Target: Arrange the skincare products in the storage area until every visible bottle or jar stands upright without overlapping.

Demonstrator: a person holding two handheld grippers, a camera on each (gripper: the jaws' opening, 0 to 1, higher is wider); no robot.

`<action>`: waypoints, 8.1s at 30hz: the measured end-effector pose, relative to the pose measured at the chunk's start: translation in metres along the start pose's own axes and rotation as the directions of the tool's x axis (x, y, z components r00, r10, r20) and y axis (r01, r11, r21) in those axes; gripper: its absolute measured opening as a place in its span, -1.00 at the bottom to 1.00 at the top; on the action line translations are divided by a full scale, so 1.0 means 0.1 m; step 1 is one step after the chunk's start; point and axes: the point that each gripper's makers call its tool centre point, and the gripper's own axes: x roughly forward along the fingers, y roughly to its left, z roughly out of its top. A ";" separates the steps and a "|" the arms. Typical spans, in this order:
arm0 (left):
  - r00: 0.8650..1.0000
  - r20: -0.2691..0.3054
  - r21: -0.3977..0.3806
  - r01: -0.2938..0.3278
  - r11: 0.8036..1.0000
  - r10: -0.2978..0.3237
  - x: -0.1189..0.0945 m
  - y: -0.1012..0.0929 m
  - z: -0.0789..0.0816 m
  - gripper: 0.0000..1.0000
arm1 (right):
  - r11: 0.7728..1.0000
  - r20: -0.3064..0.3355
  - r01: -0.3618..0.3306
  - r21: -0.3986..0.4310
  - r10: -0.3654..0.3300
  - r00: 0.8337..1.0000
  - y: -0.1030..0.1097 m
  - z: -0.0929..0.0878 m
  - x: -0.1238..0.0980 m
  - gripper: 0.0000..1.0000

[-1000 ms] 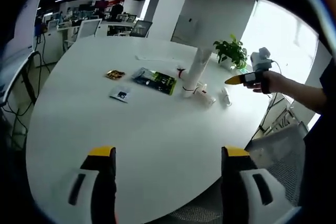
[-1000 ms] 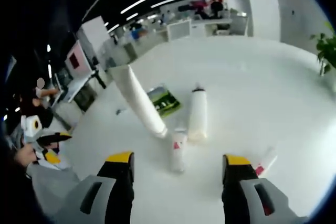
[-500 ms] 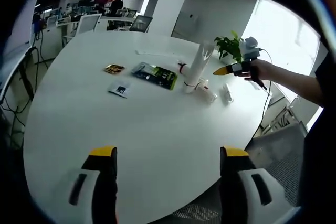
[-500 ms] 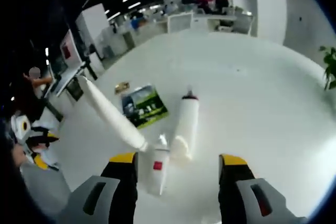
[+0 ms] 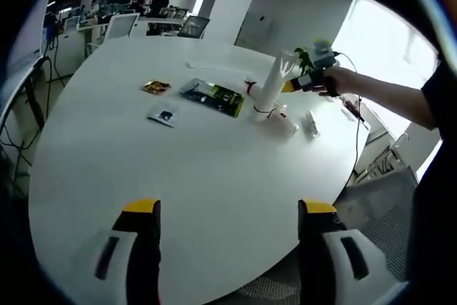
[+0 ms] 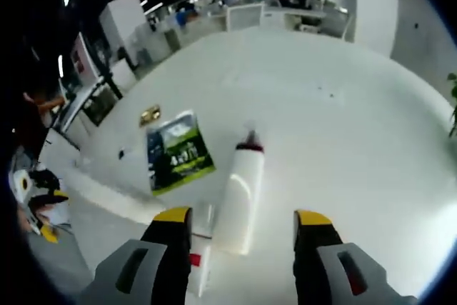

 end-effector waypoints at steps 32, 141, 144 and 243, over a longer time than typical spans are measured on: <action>0.998 0.020 -0.083 -0.054 0.995 0.056 -0.05 0.28 -0.06 0.39 | 0.987 -0.366 0.006 -0.161 -0.065 0.928 -0.04 0.00 0.61 -0.46; 0.636 0.285 0.535 0.515 0.670 -0.717 -1.62 -2.55 1.68 -0.13 | 0.474 0.421 -0.559 -0.680 0.877 0.232 3.43 0.14 -3.73 -0.60; 0.634 0.286 0.544 0.509 0.667 -0.718 -1.60 -2.56 1.68 -0.15 | 0.461 0.414 -0.552 -0.695 0.884 0.217 3.43 0.14 -3.73 -0.60; 0.860 0.060 0.357 0.456 0.815 -0.507 0.20 -2.06 0.85 -0.02 | 0.653 0.376 -0.453 -0.607 0.738 0.560 2.38 -0.18 -2.19 -0.58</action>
